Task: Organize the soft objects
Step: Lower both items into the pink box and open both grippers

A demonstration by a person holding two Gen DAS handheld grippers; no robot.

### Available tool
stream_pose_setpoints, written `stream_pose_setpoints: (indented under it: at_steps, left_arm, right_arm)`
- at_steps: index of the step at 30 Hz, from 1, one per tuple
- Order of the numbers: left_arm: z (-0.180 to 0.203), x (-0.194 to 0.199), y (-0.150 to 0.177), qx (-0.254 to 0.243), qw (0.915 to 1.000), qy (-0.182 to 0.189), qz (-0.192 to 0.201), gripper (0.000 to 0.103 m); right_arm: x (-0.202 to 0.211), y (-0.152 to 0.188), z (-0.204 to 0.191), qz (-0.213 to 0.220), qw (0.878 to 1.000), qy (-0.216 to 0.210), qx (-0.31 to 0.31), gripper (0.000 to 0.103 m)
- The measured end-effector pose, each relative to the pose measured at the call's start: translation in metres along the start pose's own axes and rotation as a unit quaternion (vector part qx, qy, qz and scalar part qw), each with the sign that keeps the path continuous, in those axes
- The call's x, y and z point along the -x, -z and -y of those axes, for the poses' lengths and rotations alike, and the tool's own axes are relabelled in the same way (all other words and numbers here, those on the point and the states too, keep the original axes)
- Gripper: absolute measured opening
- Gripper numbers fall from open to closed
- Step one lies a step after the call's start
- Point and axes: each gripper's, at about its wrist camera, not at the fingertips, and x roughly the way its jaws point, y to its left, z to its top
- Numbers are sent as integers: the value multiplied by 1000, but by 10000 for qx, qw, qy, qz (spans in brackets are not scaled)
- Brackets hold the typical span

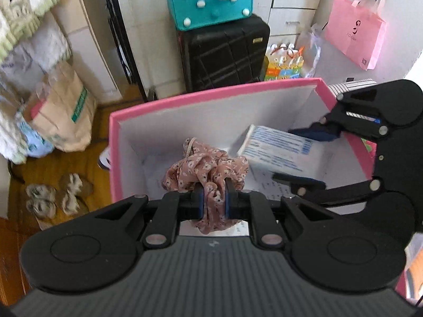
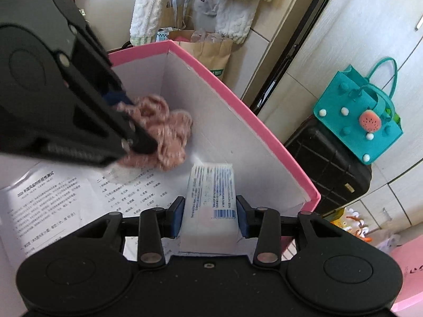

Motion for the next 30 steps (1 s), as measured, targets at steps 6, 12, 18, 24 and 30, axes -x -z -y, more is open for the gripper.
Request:
stream_pose_setpoints:
  at_steps: [6, 12, 18, 24, 30]
  left_arm:
    - [4, -10, -3, 111, 9997, -193, -107, 20]
    - [11, 10, -3, 96, 9998, -181, 5, 52]
    - [12, 51, 5, 111, 9990, -312, 305, 68]
    - [20, 92, 22, 26, 9975, -444, 545, 79]
    - [40, 129, 37, -217, 9948, -786, 605, 94]
  right_arm:
    - [7, 3, 9, 175, 9997, -1, -141, 48]
    - [51, 22, 19, 582, 9952, -452, -648, 50]
    - [88, 43, 20, 815, 9853, -952, -1159, 51]
    - [123, 57, 9, 959, 9795, -1172, -1326, 53]
    - [166, 69, -6, 1148, 9775, -1142, -1349, 62]
